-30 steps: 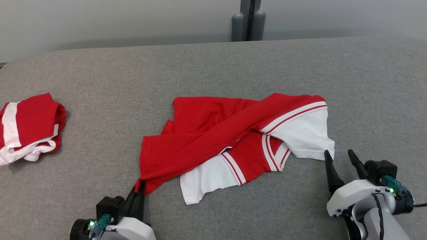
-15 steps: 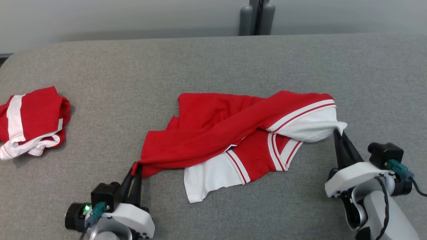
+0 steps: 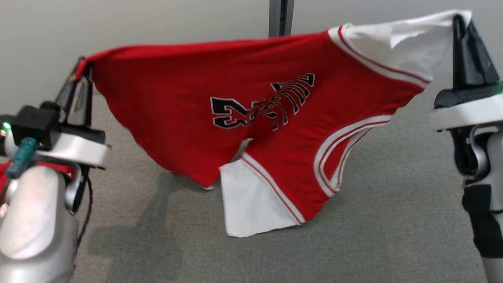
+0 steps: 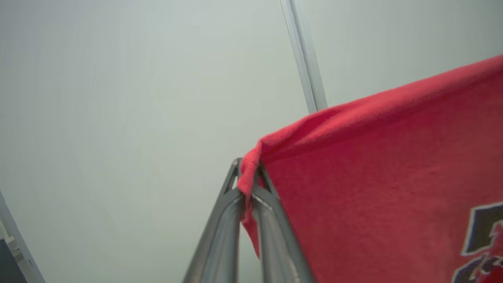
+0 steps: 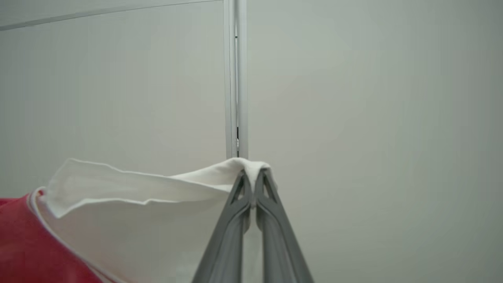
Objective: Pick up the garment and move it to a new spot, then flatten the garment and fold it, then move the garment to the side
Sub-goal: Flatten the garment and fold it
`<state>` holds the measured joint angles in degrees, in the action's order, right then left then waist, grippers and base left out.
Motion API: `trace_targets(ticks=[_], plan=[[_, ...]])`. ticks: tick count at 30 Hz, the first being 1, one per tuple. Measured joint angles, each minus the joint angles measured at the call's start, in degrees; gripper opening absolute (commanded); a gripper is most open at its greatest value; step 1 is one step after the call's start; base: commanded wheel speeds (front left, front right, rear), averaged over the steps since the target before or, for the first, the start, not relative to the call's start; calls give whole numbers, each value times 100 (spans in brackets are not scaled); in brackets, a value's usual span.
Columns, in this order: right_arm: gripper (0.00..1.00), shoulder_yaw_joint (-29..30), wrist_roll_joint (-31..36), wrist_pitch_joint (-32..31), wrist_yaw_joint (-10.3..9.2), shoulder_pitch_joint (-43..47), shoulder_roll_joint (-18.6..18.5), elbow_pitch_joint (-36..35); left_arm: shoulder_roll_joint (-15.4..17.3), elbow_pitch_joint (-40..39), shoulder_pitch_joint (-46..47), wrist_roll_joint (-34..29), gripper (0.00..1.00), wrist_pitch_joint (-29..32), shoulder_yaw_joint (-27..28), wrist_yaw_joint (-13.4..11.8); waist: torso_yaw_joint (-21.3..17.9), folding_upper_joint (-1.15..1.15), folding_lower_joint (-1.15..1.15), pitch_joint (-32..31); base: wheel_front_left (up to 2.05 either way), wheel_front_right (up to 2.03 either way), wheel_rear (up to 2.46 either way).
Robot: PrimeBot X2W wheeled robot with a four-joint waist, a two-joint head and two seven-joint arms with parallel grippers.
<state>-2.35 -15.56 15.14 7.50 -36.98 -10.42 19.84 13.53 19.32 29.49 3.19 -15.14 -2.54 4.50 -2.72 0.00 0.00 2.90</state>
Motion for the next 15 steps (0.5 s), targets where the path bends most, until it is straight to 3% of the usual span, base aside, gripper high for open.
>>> trace_targets(ticks=[7,15], plan=[[0,-274,-69,0,0,-764,-444,-85,349,30,1095,-92,0,58,-20,66,-46,0,0,4,0,0,0],[0,-666,271,-2,0,-2241,-968,550,410,701,2594,-279,0,336,-358,148,82,0,0,837,0,0,0]])
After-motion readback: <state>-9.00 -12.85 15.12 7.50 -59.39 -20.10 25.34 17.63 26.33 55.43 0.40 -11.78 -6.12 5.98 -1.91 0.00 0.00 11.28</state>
